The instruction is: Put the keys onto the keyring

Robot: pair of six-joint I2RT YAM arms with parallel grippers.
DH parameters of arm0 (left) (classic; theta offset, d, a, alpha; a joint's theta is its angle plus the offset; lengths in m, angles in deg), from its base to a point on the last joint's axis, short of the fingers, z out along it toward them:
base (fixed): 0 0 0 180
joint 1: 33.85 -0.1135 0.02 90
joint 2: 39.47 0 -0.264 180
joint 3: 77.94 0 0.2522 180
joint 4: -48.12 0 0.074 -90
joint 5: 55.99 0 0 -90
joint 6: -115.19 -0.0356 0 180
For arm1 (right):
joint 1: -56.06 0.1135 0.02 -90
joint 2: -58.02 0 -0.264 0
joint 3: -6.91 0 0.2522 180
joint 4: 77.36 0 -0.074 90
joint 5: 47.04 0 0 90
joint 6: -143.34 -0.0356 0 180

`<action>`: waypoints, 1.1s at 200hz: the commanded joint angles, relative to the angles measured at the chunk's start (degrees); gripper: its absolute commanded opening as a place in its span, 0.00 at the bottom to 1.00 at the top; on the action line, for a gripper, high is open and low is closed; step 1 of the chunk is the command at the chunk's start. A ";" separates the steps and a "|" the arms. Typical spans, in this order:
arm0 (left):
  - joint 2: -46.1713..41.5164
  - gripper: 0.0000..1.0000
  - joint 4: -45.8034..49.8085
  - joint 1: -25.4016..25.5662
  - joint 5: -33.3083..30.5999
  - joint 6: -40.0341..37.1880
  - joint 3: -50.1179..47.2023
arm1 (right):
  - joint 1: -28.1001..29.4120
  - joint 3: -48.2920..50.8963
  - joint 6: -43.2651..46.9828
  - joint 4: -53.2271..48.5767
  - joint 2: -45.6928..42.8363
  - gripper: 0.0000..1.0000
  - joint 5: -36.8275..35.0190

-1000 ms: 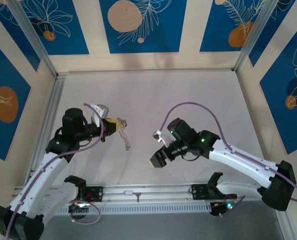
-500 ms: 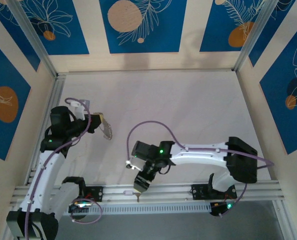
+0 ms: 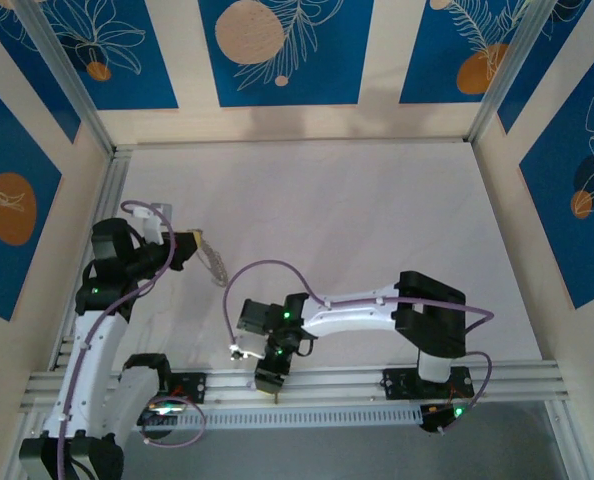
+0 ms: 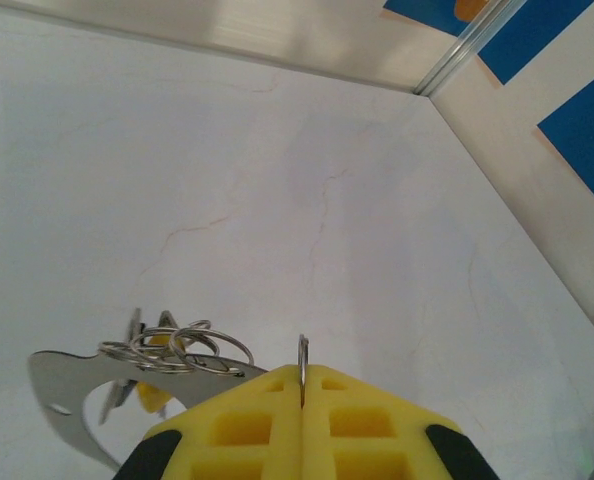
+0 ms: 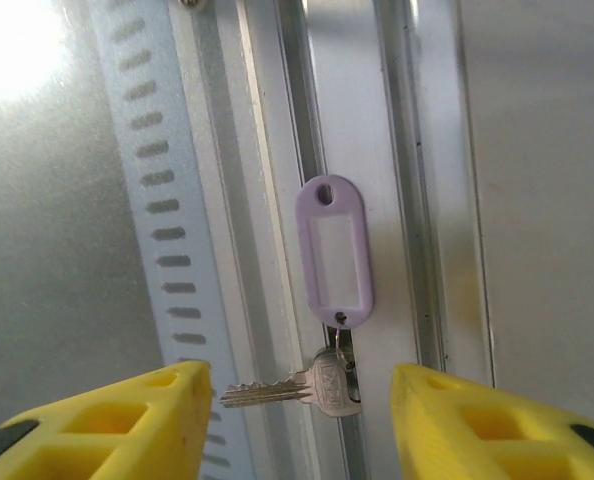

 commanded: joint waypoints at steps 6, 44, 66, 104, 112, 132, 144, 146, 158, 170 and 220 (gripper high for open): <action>-0.74 0.00 -1.55 -1.53 2.52 0.71 -0.86 | 1.50 -0.87 2.46 -2.62 0.86 0.45 -0.28; -0.63 0.00 -2.79 -2.17 3.19 1.34 -1.58 | 1.68 -0.62 3.07 -2.60 1.84 0.40 -1.13; -0.84 0.00 -2.95 -2.52 3.50 1.45 -1.60 | 2.11 -1.54 3.57 -2.62 3.24 0.37 -1.39; -1.08 0.00 -3.70 -2.96 3.98 1.94 -2.13 | 2.79 -2.47 3.62 -3.19 5.26 0.32 -3.87; -1.16 0.00 -3.81 -3.04 3.98 1.96 -2.14 | 2.83 -2.56 3.49 -3.17 5.49 0.31 -4.28; -1.36 0.00 -4.10 -3.23 4.25 2.05 -2.26 | 2.88 -2.56 3.35 -2.94 5.89 0.30 -4.76; -1.38 0.00 -4.26 -3.31 4.34 2.13 -2.18 | 3.21 -2.73 3.13 -2.97 6.28 0.27 -5.99; -1.35 0.00 -4.27 -3.31 4.34 2.13 -2.22 | 3.23 -2.68 3.10 -3.04 6.30 0.27 -6.18; -1.40 0.00 -4.64 -3.48 4.56 2.31 -2.30 | 3.45 -3.05 2.90 -3.40 6.64 0.25 -7.29; -1.59 0.00 -4.69 -3.57 4.60 2.40 -2.30 | 3.64 -3.18 2.99 -3.83 6.94 0.23 -7.96; -1.71 0.00 -4.90 -4.00 4.51 2.31 -2.31 | 4.98 -2.77 3.22 -4.90 6.86 0.13 -10.44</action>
